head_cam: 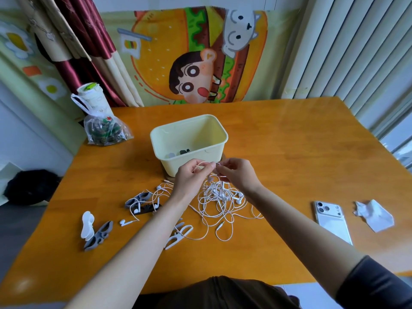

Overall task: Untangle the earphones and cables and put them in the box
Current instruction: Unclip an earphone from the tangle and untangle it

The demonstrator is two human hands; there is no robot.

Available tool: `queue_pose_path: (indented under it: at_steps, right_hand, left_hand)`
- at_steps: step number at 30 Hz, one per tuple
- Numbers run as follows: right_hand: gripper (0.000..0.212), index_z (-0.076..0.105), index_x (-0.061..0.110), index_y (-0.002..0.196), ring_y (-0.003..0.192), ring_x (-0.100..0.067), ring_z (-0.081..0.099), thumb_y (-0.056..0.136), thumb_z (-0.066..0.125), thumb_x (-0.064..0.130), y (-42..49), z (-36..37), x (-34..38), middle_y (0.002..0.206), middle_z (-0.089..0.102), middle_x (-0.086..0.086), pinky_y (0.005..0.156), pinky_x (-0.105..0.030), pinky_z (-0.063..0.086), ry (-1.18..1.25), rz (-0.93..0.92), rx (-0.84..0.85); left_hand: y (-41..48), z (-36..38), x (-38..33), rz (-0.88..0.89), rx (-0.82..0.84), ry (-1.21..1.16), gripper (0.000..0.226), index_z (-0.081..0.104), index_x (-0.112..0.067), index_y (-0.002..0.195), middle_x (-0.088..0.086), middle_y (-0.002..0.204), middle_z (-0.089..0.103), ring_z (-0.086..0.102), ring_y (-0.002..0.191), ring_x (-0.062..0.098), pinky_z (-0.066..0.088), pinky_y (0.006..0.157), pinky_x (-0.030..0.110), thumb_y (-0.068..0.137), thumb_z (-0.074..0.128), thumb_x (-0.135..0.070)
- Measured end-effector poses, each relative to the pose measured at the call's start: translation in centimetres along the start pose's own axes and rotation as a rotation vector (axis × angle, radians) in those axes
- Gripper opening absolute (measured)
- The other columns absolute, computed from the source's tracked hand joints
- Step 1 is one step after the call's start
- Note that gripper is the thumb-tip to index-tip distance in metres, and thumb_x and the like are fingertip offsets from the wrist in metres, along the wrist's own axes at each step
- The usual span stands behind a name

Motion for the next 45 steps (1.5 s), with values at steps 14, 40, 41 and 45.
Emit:
queue_pose_path:
  at_steps: [14,40,41,45]
  right_hand:
    - [0.013,0.066,0.011,0.076,0.076,-0.022,0.066,0.086,0.064,0.004,0.0,1.0,0.3,0.077,0.069,-0.012,0.084,-0.041,0.056,0.161,0.004,0.026]
    - [0.015,0.059,0.006,0.080,0.067,-0.017,0.063,0.081,0.062,-0.009,-0.8,-0.2,0.5,0.074,0.063,-0.010,0.067,-0.020,0.057,0.374,0.102,-0.063]
    - [0.015,0.059,0.006,0.080,0.067,-0.017,0.063,0.082,0.061,-0.010,-0.8,-0.2,0.5,0.074,0.063,-0.010,0.067,-0.019,0.057,0.385,0.104,-0.055]
    - [0.017,0.059,0.006,0.080,0.067,-0.018,0.064,0.082,0.060,-0.011,-1.0,-0.1,0.5,0.075,0.062,-0.011,0.066,-0.020,0.058,0.358,0.098,-0.029]
  left_hand:
    - [0.9,-0.6,0.9,0.002,-0.056,0.133,0.017,0.068,-0.014,0.098,0.009,0.093,0.070,0.065,0.093,0.024,0.054,0.074,0.031,0.091,0.062,-0.028]
    - [-0.1,0.8,0.6,0.097,0.095,0.296,0.020,0.064,-0.008,0.086,0.008,0.059,0.048,0.035,0.054,0.011,0.030,0.052,0.022,0.091,0.063,-0.027]
    - [-0.1,0.7,0.6,0.082,0.089,0.264,0.021,0.064,-0.008,0.088,0.001,0.056,0.049,0.037,0.053,0.009,0.031,0.052,0.022,0.090,0.063,-0.029]
    - [-0.2,0.4,0.1,0.059,0.087,0.196,0.015,0.060,-0.017,0.093,-0.017,0.052,0.054,0.051,0.051,-0.005,0.036,0.049,0.009,0.090,0.064,-0.031]
Point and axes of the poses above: each hand's wrist, its own y-axis towards the middle knuckle, its own z-axis out of the palm, x = y × z, the point moved 5 cm from there along y, towards the middle knuckle
